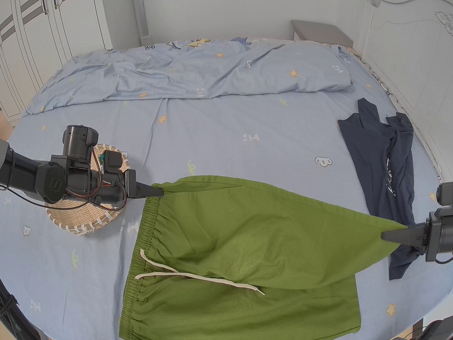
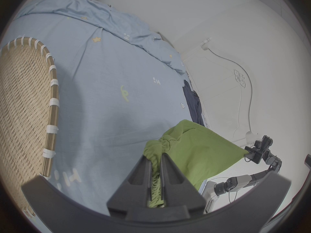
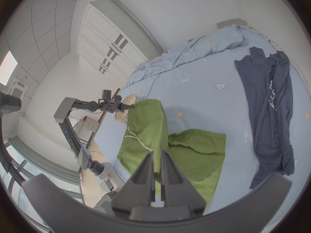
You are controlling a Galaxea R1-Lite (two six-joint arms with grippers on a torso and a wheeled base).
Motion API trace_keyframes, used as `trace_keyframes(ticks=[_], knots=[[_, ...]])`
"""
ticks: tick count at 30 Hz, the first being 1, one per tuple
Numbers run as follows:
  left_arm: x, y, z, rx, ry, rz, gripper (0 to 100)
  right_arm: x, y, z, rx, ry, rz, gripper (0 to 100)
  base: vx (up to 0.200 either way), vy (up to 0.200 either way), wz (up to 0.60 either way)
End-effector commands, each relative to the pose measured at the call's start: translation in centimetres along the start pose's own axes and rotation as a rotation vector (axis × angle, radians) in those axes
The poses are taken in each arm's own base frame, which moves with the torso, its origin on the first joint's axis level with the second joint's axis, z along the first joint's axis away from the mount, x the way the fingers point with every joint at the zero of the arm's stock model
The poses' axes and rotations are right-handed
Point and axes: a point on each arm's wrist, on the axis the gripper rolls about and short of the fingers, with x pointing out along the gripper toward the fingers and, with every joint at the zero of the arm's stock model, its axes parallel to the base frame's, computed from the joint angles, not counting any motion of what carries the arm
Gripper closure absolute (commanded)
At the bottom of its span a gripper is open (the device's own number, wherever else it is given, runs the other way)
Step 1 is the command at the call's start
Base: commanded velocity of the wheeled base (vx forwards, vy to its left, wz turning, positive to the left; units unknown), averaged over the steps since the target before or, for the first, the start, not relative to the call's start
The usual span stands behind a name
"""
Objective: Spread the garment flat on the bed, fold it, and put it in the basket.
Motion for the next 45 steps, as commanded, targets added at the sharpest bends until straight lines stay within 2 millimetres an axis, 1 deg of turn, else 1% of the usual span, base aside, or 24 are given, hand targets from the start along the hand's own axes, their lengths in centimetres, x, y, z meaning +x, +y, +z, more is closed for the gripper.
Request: trace_keyframes(ticks=[1,2,3,5,6,7,8,11,14,16,17,18,19,21,23,24,29,34,36,37,39,43,45], knots=[[-0.2,0.2,-0.4,-0.005,-0.001,0.004,100,1.1,-1.1,0.5,0.029,0.008,-0.026,100,0.000,0.000,0.00],[-0.4,0.1,-0.7,-0.002,-0.007,0.005,100,2.0,-1.7,1.1,0.030,-0.005,-0.030,100,0.000,0.000,0.00],[-0.5,0.1,-0.7,-0.001,-0.008,0.004,100,2.1,-1.7,1.1,0.029,-0.006,-0.030,100,0.000,0.000,0.00],[-0.8,0.4,-0.4,0.003,-0.029,0.011,100,3.2,-2.5,2.0,0.030,-0.018,-0.038,100,0.000,0.000,0.00],[-0.9,0.5,-0.3,0.005,-0.036,0.013,100,3.5,-2.8,2.6,0.028,-0.029,-0.044,100,0.000,0.000,0.00],[-1.0,0.6,-0.3,0.004,-0.037,0.014,100,3.7,-2.9,2.7,0.027,-0.031,-0.045,100,0.000,0.000,0.00],[-1.0,0.6,-0.2,0.009,-0.046,0.013,100,4.4,-3.4,3.5,0.025,-0.041,-0.051,100,0.000,0.000,0.00],[-1.0,0.7,-0.2,0.012,-0.051,0.015,100,5.5,-4.3,4.6,0.027,-0.048,-0.063,100,0.000,0.000,0.00],[-1.1,0.9,-0.1,0.012,-0.057,0.017,100,6.8,-5.6,6.2,0.035,-0.061,-0.082,100,0.000,0.000,0.00],[-1.3,1.2,0.0,0.010,-0.067,0.025,100,7.4,-6.2,7.0,0.034,-0.073,-0.089,100,0.000,0.000,0.00],[-1.3,1.2,0.0,0.010,-0.067,0.025,100,7.4,-6.2,7.0,0.034,-0.073,-0.089,100,0.000,0.000,0.00],[-1.5,1.3,0.1,0.012,-0.078,0.028,100,7.7,-6.7,7.9,0.031,-0.088,-0.098,100,0.000,0.000,0.00],[-1.5,1.3,0.2,0.013,-0.079,0.028,100,7.7,-6.8,8.0,0.031,-0.090,-0.099,100,0.000,0.000,0.00],[-1.5,1.7,0.3,0.024,-0.100,0.029,100,8.4,-7.6,9.2,0.018,-0.103,-0.111,100,0.000,0.000,0.00],[-1.5,1.8,0.3,0.025,-0.103,0.030,100,8.7,-8.1,9.6,0.013,-0.105,-0.116,100,0.000,0.000,0.00],[-1.4,1.8,0.4,0.031,-0.108,0.028,100,9.3,-8.8,10.3,0.013,-0.110,-0.128,100,0.000,0.000,0.00],[-1.2,2.1,0.7,0.052,-0.135,0.025,100,10.6,-10.0,11.7,0.012,-0.121,-0.134,100,0.000,0.000,0.00],[-1.0,2.7,0.8,0.060,-0.154,0.028,100,12.3,-11.2,13.0,-0.009,-0.124,-0.139,100,0.000,0.000,0.00],[-1.1,2.7,0.9,0.063,-0.159,0.028,100,12.7,-11.4,13.2,-0.012,-0.124,-0.141,100,0.000,0.000,0.00],[-1.3,2.9,1.0,0.059,-0.163,0.033,100,13.3,-11.8,13.6,-0.015,-0.127,-0.141,100,0.000,0.000,0.00],[-1.3,3.0,1.0,0.059,-0.165,0.036,100,13.8,-12.2,14.1,-0.019,-0.133,-0.142,100,0.000,0.000,0.00],[-1.1,3.4,1.0,0.057,-0.165,0.040,100,14.5,-12.8,15.0,-0.028,-0.150,-0.144,100,0.000,0.000,0.00],[-0.9,3.6,1.0,0.065,-0.176,0.039,100,14.7,-13.4,15.7,-0.030,-0.164,-0.152,100,0.000,0.000,0.00]])
